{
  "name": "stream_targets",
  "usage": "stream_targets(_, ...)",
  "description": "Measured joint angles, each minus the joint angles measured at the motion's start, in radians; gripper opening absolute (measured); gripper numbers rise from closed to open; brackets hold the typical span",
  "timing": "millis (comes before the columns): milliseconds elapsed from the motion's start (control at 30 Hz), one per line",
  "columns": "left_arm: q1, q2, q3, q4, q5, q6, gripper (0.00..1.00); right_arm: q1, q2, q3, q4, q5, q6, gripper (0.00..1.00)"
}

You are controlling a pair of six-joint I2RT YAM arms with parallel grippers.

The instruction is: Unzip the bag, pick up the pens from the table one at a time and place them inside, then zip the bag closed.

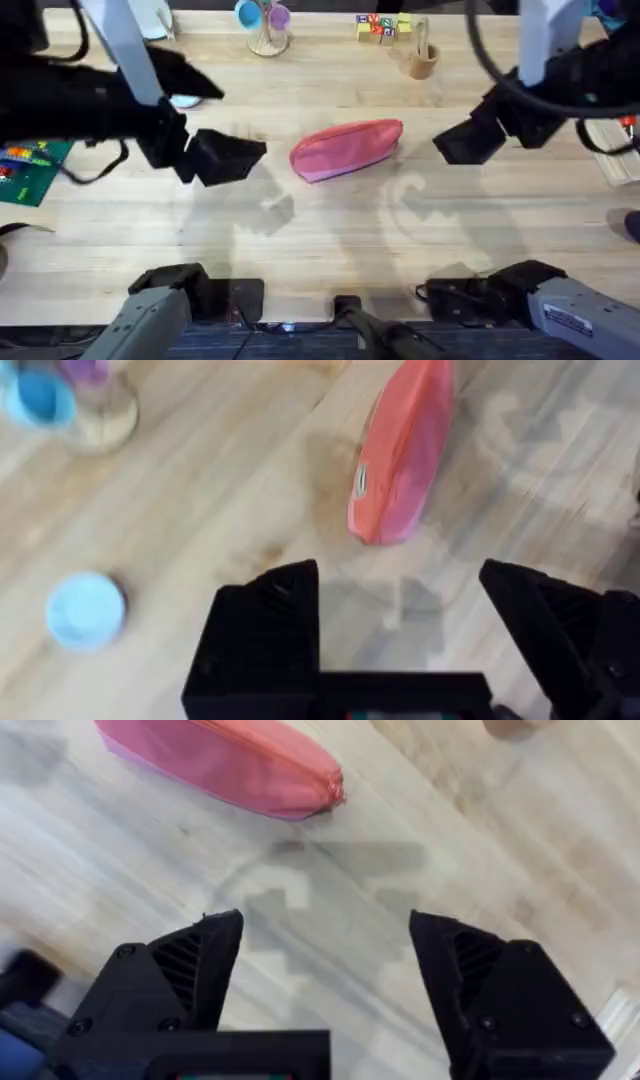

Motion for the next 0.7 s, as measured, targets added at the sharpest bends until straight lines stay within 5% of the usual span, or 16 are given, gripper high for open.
stream_targets(333,0.0,-0.063,0.0,-0.126,-0.102,-0.249,0.995,0.0,-0.121,0.0,-0.034,0.0,0.309,0.996)
stream_targets(700,0.0,-0.063,0.0,-0.128,-0.105,-0.283,0.996,0.0,-0.121,0.0,-0.032,0.0,0.36,0.996)
